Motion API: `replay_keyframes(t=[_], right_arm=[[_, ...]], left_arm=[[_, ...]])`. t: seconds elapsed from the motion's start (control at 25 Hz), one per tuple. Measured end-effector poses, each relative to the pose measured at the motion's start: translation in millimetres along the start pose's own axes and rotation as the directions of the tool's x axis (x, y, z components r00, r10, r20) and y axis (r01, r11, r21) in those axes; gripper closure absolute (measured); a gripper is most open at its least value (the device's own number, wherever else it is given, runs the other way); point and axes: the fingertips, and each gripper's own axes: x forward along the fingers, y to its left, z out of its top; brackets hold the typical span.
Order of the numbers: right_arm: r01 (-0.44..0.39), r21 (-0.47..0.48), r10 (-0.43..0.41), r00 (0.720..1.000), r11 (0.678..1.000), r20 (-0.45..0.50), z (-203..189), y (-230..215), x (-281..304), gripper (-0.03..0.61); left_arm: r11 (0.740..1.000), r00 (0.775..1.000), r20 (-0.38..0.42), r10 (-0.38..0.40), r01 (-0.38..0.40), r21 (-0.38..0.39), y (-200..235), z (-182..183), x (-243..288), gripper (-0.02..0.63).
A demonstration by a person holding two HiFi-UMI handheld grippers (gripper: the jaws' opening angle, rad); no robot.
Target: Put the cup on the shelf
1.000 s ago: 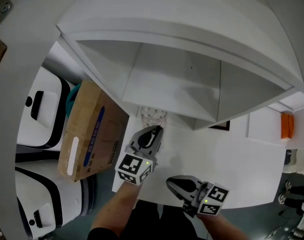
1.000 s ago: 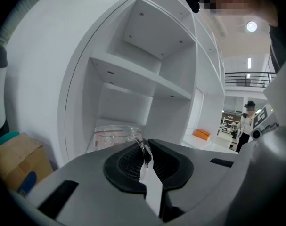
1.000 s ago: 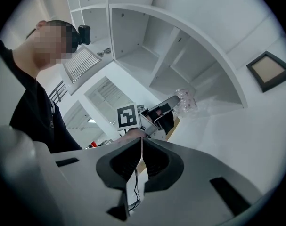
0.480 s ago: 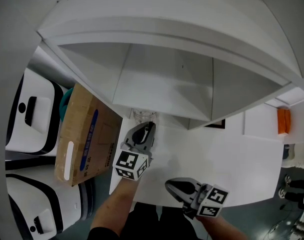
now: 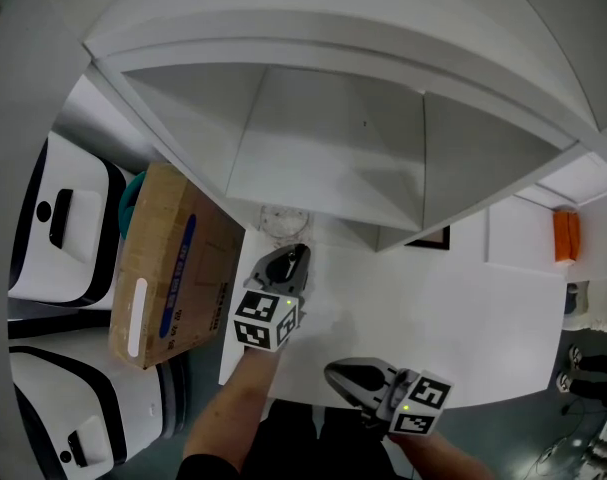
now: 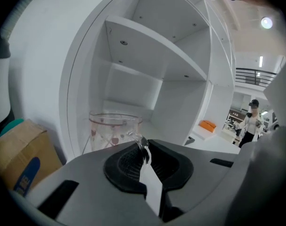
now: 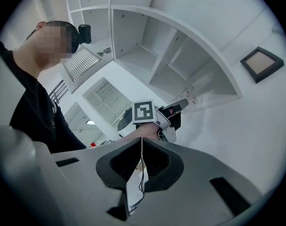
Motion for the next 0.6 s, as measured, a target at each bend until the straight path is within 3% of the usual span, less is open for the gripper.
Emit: replay_keyframes(t=[0.28, 0.48, 0.6], right_arm=[[0.008, 0.0, -0.008, 1.0, 1.0, 0.007, -6, 8, -4, 0.561], [0.014, 0.003, -0.014, 1.0, 1.0, 0.009, -10, 13, -6, 0.561], [0.014, 0.0, -0.014, 1.0, 1.0, 0.003, -12, 16, -5, 0.56]], left_arm=[[0.998, 0.997, -0.08, 0.021, -0.025, -0.055, 18, -12, 15, 0.586], [0.997, 0.995, -0.098, -0.027, 0.02, -0.073, 18, -14, 20, 0.584], [0.998, 0.996, -0.092, -0.022, 0.017, -0.063, 18, -13, 16, 0.489]])
